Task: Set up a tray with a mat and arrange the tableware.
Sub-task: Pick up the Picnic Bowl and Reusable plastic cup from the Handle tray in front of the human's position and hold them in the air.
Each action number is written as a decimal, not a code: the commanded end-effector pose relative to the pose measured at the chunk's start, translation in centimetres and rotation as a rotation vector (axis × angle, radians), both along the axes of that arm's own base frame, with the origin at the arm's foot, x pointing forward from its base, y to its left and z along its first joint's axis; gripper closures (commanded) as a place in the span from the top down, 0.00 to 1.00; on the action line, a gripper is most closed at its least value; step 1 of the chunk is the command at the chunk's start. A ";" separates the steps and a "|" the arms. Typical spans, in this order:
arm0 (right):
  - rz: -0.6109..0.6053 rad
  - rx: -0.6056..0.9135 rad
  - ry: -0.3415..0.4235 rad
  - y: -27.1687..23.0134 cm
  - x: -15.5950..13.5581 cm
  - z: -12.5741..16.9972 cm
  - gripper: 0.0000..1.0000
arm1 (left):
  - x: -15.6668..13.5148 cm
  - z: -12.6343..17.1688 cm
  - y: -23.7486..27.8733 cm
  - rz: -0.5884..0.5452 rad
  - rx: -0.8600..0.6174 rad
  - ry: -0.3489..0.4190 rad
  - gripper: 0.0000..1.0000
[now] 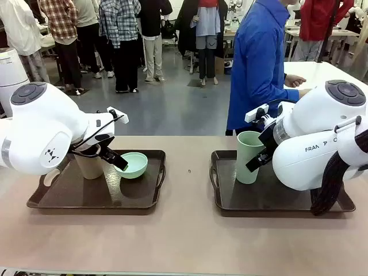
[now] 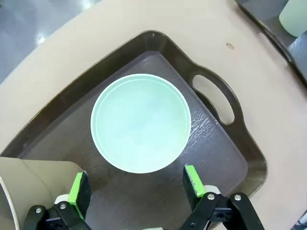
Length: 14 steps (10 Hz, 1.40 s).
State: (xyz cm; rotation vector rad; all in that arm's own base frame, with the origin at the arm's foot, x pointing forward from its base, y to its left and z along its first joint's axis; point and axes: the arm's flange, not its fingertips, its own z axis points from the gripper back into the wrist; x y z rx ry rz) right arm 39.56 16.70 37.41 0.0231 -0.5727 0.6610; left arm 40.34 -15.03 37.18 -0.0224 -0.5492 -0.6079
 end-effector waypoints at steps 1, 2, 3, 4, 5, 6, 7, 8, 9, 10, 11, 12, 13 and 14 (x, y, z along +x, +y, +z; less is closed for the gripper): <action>0.000 0.000 0.000 0.0 0.0 0.0 1.00 | 0.0 0.0 0.0 0.000 0.000 0.000 1.00; 0.000 0.000 0.000 0.0 0.0 0.0 1.00 | 0.0 0.0 0.0 0.000 0.000 0.000 1.00; 0.000 0.000 0.000 0.0 0.0 0.0 1.00 | 0.0 0.0 0.0 0.000 0.000 0.000 1.00; 0.000 0.000 0.000 0.0 0.0 0.0 1.00 | 0.0 0.0 0.0 0.000 0.000 0.000 1.00; 0.000 0.000 0.000 0.0 0.0 0.0 1.00 | 0.0 0.0 0.0 0.000 0.000 0.000 1.00; 0.000 0.000 0.000 0.0 0.0 0.0 1.00 | 0.0 0.0 0.0 0.000 0.000 0.000 1.00; 0.000 0.000 0.000 0.0 0.0 0.0 1.00 | 0.0 0.0 0.0 0.000 0.000 0.000 1.00; 0.000 0.000 0.000 0.0 0.0 0.0 1.00 | 0.0 0.0 0.0 0.000 0.000 0.000 1.00; 0.000 0.000 0.000 0.0 0.0 0.0 1.00 | 0.0 0.0 0.0 0.000 0.000 0.000 1.00; 0.000 0.000 0.000 0.0 0.0 0.0 1.00 | 0.0 0.0 0.0 0.000 0.000 0.000 1.00; 0.000 0.000 0.000 0.0 0.0 0.0 1.00 | 0.0 0.0 0.0 0.000 0.000 0.000 1.00; 0.000 0.000 0.000 0.0 0.0 0.0 1.00 | 0.0 0.0 0.0 0.000 0.000 0.000 1.00; 0.000 0.000 0.000 0.0 0.0 0.0 1.00 | 0.0 0.0 0.0 0.000 0.000 0.000 1.00; 0.000 0.000 0.000 0.0 0.0 0.0 1.00 | 0.0 0.0 0.0 0.000 0.000 0.000 1.00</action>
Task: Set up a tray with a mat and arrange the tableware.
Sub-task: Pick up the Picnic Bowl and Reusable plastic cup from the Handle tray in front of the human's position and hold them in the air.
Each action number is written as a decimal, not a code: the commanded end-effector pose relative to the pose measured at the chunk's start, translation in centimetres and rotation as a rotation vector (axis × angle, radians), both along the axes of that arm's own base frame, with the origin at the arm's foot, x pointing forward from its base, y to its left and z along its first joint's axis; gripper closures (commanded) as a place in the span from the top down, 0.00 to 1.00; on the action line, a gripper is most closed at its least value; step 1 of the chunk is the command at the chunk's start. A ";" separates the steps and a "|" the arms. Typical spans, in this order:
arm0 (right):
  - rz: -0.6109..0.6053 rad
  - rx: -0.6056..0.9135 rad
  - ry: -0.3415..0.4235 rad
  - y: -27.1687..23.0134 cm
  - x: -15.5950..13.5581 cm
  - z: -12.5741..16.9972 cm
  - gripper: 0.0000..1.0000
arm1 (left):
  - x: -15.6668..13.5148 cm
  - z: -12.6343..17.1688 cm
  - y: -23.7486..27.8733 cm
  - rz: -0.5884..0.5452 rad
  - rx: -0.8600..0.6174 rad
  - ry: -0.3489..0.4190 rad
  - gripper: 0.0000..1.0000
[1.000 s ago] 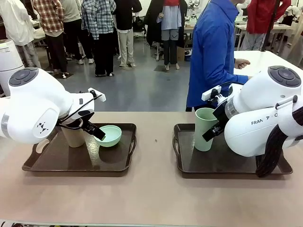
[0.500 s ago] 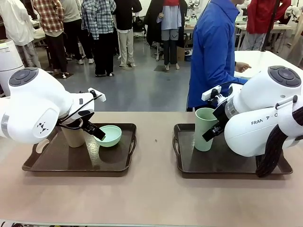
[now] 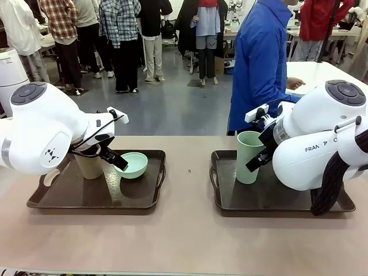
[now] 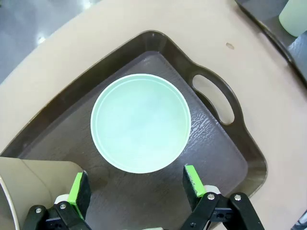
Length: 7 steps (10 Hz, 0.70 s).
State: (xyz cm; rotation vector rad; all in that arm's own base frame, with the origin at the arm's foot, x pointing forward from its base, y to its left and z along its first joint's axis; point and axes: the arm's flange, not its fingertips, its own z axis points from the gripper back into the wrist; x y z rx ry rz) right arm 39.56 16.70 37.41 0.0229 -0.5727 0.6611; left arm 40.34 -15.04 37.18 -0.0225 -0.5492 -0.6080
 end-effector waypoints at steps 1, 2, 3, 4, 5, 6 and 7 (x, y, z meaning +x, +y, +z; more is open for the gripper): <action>0.000 0.000 0.000 0.0 0.0 0.0 1.00 | 0.0 0.0 0.0 0.000 0.000 0.000 1.00; 0.000 0.000 0.000 0.0 0.0 0.0 1.00 | 0.0 0.0 0.0 0.000 0.000 0.000 1.00; -0.050 -0.009 0.000 -0.4 -0.8 0.1 1.00 | -1.5 0.6 -0.3 -0.038 0.041 -0.009 1.00; -0.095 0.047 0.062 -1.1 -2.3 0.8 1.00 | -2.9 1.7 -0.2 -0.021 0.054 0.036 1.00; -0.178 0.083 0.107 -2.0 -4.8 2.1 1.00 | -4.8 3.2 0.2 0.027 0.061 0.132 1.00; -0.220 0.078 0.137 -2.8 -7.1 3.2 1.00 | -6.5 4.4 0.6 0.039 0.096 0.201 1.00; -0.258 0.047 0.200 -3.4 -9.4 3.8 1.00 | -8.0 5.8 1.0 0.077 0.153 0.271 1.00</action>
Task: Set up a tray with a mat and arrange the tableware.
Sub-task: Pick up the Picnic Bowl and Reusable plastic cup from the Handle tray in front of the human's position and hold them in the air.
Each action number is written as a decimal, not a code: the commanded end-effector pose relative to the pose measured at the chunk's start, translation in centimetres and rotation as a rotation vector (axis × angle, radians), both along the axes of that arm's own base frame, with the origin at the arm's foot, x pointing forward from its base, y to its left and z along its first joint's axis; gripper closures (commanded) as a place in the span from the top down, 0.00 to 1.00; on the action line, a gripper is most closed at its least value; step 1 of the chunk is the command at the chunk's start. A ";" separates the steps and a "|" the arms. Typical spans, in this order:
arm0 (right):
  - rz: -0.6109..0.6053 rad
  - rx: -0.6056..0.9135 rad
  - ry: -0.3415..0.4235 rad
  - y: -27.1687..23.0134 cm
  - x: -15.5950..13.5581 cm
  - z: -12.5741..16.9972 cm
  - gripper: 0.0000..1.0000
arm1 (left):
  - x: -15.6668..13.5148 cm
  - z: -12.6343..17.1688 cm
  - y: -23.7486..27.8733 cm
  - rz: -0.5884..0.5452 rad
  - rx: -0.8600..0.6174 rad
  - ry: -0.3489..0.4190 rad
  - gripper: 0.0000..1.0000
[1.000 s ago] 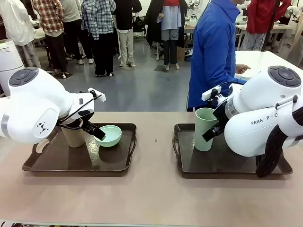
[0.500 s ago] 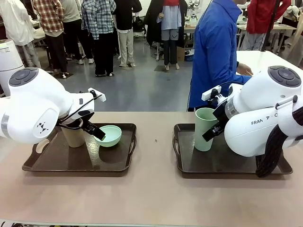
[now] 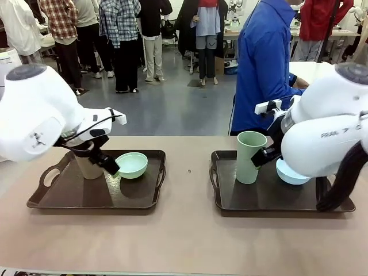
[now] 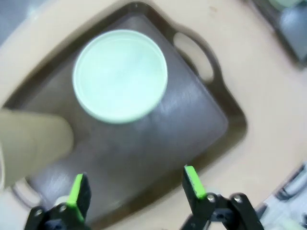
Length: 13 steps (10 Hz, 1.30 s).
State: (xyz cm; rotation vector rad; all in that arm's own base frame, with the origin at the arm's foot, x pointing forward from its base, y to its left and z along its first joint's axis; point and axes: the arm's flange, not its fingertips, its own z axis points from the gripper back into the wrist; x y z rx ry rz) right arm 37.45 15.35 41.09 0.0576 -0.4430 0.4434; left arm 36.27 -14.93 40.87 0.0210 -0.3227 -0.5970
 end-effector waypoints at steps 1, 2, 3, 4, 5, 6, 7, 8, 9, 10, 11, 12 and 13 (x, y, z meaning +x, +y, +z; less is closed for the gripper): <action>-0.088 -0.054 0.124 -2.8 -9.4 0.5 1.00 | -5.3 3.4 1.4 0.025 0.081 0.128 1.00; -0.122 -0.093 0.171 -4.0 -11.7 0.6 1.00 | -6.7 4.5 1.5 0.011 0.064 0.147 1.00; -0.158 -0.119 0.212 -5.3 -14.5 0.7 1.00 | -8.5 5.3 1.4 -0.005 0.026 0.155 1.00; -0.178 -0.120 0.239 -6.0 -16.8 0.8 1.00 | -9.9 6.2 1.3 -0.008 0.006 0.136 1.00; -0.198 -0.126 0.263 -6.6 -18.5 0.7 1.00 | -10.9 7.5 1.6 0.012 -0.028 0.103 1.00; -0.243 -0.210 0.201 -6.9 -18.7 1.0 1.00 | -11.1 8.2 2.0 0.045 -0.009 0.026 1.00; -0.169 -0.135 0.264 -3.3 -9.8 6.9 1.00 | -8.8 7.9 1.0 -0.003 0.020 0.136 1.00; -0.169 -0.135 0.264 -3.3 -9.8 6.9 1.00 | -8.8 7.9 1.0 -0.003 0.020 0.136 1.00; -0.169 -0.135 0.264 -3.3 -9.8 6.9 1.00 | -8.8 7.9 1.0 -0.003 0.020 0.136 1.00; -0.169 -0.135 0.264 -3.3 -9.8 6.9 1.00 | -8.8 7.9 1.0 -0.003 0.020 0.136 1.00; -0.169 -0.135 0.264 -3.3 -9.8 6.9 1.00 | -8.8 7.9 1.0 -0.003 0.020 0.136 1.00; -0.169 -0.135 0.264 -3.3 -9.8 6.9 1.00 | -8.8 7.9 1.0 -0.003 0.020 0.136 1.00; -0.184 -0.152 0.264 -3.3 -10.2 7.0 1.00 | -8.9 7.8 1.0 0.003 0.019 0.145 1.00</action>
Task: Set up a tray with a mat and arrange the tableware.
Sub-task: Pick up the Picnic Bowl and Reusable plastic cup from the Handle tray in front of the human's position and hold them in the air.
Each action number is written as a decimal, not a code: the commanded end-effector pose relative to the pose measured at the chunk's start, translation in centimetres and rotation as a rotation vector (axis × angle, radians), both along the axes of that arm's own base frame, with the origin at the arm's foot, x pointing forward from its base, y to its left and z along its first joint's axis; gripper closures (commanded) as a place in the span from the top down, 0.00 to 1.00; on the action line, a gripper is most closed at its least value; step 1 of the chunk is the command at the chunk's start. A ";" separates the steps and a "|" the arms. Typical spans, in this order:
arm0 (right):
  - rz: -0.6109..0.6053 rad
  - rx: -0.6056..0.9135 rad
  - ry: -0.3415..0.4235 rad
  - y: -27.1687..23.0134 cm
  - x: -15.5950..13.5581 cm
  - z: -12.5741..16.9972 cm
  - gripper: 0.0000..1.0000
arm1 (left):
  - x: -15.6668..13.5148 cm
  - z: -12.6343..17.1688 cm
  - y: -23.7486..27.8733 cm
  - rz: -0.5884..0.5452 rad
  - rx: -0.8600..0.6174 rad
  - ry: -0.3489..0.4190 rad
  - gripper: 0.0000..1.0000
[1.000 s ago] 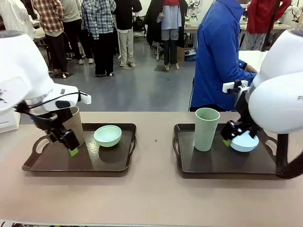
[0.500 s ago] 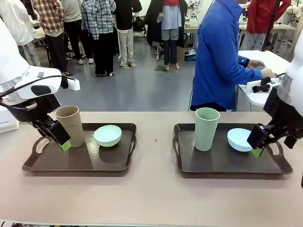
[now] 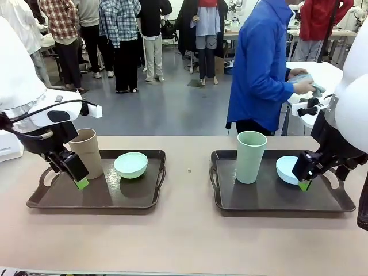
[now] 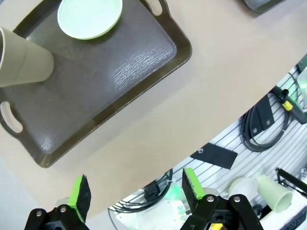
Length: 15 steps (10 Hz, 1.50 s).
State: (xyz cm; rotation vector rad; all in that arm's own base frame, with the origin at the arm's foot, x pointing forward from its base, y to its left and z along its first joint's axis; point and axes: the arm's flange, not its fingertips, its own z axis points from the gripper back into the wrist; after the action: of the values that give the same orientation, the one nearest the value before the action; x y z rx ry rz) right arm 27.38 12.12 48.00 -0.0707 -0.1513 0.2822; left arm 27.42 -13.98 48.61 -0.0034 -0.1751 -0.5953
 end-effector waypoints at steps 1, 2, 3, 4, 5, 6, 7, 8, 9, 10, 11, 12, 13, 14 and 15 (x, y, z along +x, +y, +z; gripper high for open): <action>0.015 -0.037 -0.003 -1.8 0.8 -0.3 1.00 | 0.6 -0.6 1.4 -0.021 -0.052 0.033 1.00; 0.010 0.056 0.016 -4.7 0.7 1.0 1.00 | 1.3 0.6 4.5 0.010 -0.205 0.042 1.00; -0.013 0.168 0.041 -7.5 0.5 2.1 1.00 | 2.0 0.9 7.3 0.056 -0.384 0.056 1.00; -0.031 0.343 0.073 -10.2 0.7 3.1 1.00 | 3.1 1.1 9.4 0.098 -0.576 0.081 1.00; -0.052 0.538 0.108 -13.2 0.6 3.5 1.00 | 3.4 0.5 11.2 0.126 -0.760 0.105 1.00; -0.071 0.724 0.105 -16.5 0.3 4.1 1.00 | 3.5 0.1 13.1 0.154 -0.914 0.129 1.00; -0.116 0.915 0.076 -20.3 -0.6 4.6 1.00 | 2.8 -0.5 14.9 0.183 -1.034 0.109 1.00; -0.209 1.122 0.046 -23.9 -1.5 4.5 1.00 | 1.8 -1.4 16.1 0.216 -1.113 0.068 1.00; -0.298 1.282 0.014 -27.1 -2.7 4.0 1.00 | 0.4 -2.0 17.8 0.285 -1.183 0.003 1.00; -0.352 1.371 -0.015 -29.2 -3.6 3.4 1.00 | -0.6 -1.9 20.6 0.367 -1.265 -0.085 1.00; -0.389 1.385 -0.018 -30.7 -4.8 2.6 1.00 | -2.2 -2.0 23.3 0.416 -1.295 -0.125 1.00; -0.423 1.392 -0.008 -31.6 -5.4 2.1 1.00 | -2.8 -1.8 25.1 0.408 -1.301 -0.126 1.00; -0.454 1.394 0.007 -32.1 -5.7 1.8 1.00 | -3.2 -1.7 25.8 0.357 -1.250 -0.120 1.00; -0.434 1.406 0.010 -31.8 -5.7 1.6 1.00 | -3.4 -1.8 25.8 0.280 -1.181 -0.060 1.00; -0.408 1.356 0.026 -31.1 -5.5 1.7 1.00 | -3.3 -2.0 25.1 0.251 -1.108 -0.010 1.00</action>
State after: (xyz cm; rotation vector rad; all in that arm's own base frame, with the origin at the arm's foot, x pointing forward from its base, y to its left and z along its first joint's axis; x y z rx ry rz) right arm 21.50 -20.37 49.45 1.2653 -0.2728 -0.3247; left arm 25.63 13.97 48.73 -1.1101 -0.5441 -0.0943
